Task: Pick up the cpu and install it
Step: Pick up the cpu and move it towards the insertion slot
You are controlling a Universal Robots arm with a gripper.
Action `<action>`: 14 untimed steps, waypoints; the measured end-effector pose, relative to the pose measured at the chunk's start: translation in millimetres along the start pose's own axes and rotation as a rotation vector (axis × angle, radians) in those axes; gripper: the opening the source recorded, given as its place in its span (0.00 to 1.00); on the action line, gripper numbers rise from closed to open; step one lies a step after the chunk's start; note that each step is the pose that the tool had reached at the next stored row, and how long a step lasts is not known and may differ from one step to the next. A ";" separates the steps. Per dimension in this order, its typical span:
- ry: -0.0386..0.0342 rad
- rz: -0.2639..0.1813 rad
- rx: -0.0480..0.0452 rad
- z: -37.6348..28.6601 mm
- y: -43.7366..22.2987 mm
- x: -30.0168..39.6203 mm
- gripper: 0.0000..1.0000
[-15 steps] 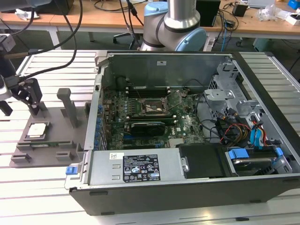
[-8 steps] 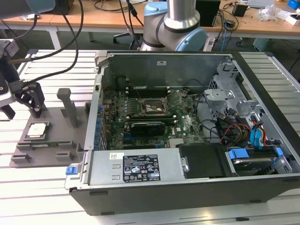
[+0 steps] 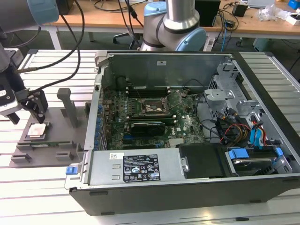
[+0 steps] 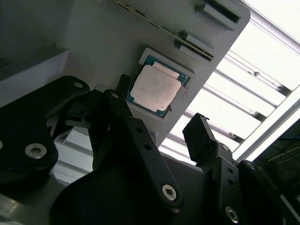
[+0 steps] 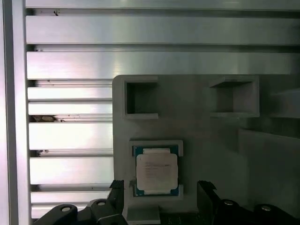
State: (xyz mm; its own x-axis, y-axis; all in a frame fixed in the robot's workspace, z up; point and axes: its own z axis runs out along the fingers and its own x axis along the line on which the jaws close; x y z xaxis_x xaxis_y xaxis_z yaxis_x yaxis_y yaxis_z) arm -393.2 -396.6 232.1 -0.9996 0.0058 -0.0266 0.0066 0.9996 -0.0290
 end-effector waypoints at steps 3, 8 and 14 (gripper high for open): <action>-0.0001 0.000 -0.0001 5.8 0.2 0.1 0.72; 0.0000 0.000 -0.0001 7.9 0.2 0.2 0.72; 0.0000 0.000 0.0000 10.5 0.3 0.3 0.72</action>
State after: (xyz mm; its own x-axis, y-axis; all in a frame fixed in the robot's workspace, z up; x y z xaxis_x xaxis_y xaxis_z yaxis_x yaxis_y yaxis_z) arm -393.2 -396.6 221.6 -0.9996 0.0059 -0.0266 0.0067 0.9996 -0.0290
